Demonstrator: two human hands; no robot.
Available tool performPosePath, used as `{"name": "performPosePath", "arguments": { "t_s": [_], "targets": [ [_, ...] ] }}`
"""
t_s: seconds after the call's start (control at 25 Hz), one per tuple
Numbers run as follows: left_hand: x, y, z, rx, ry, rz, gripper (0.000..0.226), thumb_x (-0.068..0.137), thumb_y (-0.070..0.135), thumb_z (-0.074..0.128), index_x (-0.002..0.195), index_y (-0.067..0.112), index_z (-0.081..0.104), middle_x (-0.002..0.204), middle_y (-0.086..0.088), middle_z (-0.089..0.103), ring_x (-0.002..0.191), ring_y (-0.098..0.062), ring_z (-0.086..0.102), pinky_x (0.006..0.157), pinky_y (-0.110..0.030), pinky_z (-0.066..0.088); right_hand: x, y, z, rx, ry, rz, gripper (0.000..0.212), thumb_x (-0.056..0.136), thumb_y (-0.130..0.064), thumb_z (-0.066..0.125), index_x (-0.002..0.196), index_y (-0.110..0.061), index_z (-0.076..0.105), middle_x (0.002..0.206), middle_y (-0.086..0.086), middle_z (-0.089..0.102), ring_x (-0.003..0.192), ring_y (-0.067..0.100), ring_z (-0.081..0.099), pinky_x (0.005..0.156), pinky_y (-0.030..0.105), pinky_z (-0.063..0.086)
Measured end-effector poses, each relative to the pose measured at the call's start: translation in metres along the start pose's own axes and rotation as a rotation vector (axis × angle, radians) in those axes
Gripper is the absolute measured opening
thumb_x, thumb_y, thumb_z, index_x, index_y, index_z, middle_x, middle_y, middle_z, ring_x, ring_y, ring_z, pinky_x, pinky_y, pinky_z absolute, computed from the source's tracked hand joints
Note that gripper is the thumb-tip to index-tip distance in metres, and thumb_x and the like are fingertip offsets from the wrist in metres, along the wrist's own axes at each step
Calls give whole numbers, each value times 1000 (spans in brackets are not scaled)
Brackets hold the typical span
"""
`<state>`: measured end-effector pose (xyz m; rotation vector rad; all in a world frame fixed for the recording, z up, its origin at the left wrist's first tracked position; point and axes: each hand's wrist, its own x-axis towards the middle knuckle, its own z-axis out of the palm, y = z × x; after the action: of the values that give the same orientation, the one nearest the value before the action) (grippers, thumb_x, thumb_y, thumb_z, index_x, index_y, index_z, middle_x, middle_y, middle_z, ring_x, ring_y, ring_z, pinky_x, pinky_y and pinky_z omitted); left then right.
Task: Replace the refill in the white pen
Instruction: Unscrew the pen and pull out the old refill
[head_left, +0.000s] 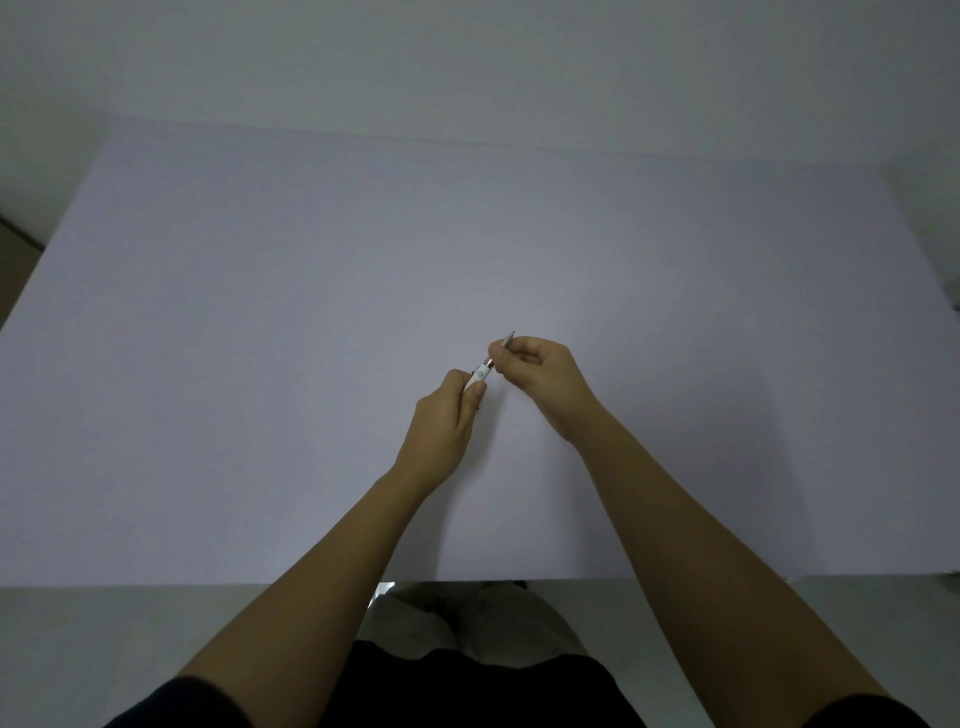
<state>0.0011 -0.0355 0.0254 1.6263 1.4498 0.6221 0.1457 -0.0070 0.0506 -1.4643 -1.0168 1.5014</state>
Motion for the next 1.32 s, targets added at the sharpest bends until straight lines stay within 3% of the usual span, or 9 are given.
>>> {"name": "performPosePath", "arguments": {
  "t_s": [0.2,0.32,0.52,0.72,0.84,1.0,1.08,1.2,1.32],
  "targets": [
    [1,1,-1,-1,2,-6,27,100,33,32,88,13,47,63,11,45,54,-7,40,49,-17,35,0,0,3,-30,13,12,12,86,-26,65,93,-18,69,84,-9,69,84,1,65,91,22,46],
    [1,0,-1,-4,-4,-16,27,100,33,32,86,14,46,63,10,45,54,-7,40,49,-17,32,2,0,3,-13,4,-5,7,87,-18,63,89,-20,69,88,-6,70,87,6,66,94,26,46],
    [1,1,-1,-23,-10,-28,26,100,34,32,82,19,44,63,10,45,54,-7,39,51,-19,30,2,0,1,-50,26,4,7,83,-26,68,84,-19,69,76,-10,70,74,0,64,84,24,47],
    [2,-2,0,-19,-3,-27,29,100,34,32,88,13,47,64,8,47,55,-9,41,53,-22,32,1,-1,3,10,-20,16,6,85,-22,65,85,-26,71,85,-10,71,85,0,65,92,23,46],
    [2,-3,1,-15,-8,-32,30,100,34,32,89,11,48,64,9,47,56,-9,41,52,-22,32,3,1,6,20,70,-9,15,83,-16,67,99,-17,69,88,-4,70,84,2,66,89,24,46],
    [3,-2,1,-15,-2,-27,29,100,34,28,85,14,44,67,8,49,57,-9,43,54,-22,35,9,2,9,88,11,13,39,91,-8,55,129,-7,50,104,1,67,108,16,61,101,30,44],
    [4,-4,0,-13,-2,-30,30,100,35,28,85,14,44,68,4,50,57,-10,43,55,-24,36,12,2,9,116,-28,64,47,91,-14,57,135,-8,42,108,0,66,116,19,58,104,32,41],
    [5,-6,0,-34,-1,-39,30,100,36,28,85,15,44,71,-1,53,59,-13,45,57,-26,37,12,3,9,-5,22,79,43,83,-30,68,118,-7,58,97,-1,68,98,10,64,94,29,46],
    [7,-6,0,-41,-5,-45,30,100,36,29,84,16,45,71,0,52,59,-12,44,57,-26,37,11,2,9,-34,63,37,21,86,-24,65,97,-6,67,82,-4,68,79,5,62,78,21,46]
  ]
}}
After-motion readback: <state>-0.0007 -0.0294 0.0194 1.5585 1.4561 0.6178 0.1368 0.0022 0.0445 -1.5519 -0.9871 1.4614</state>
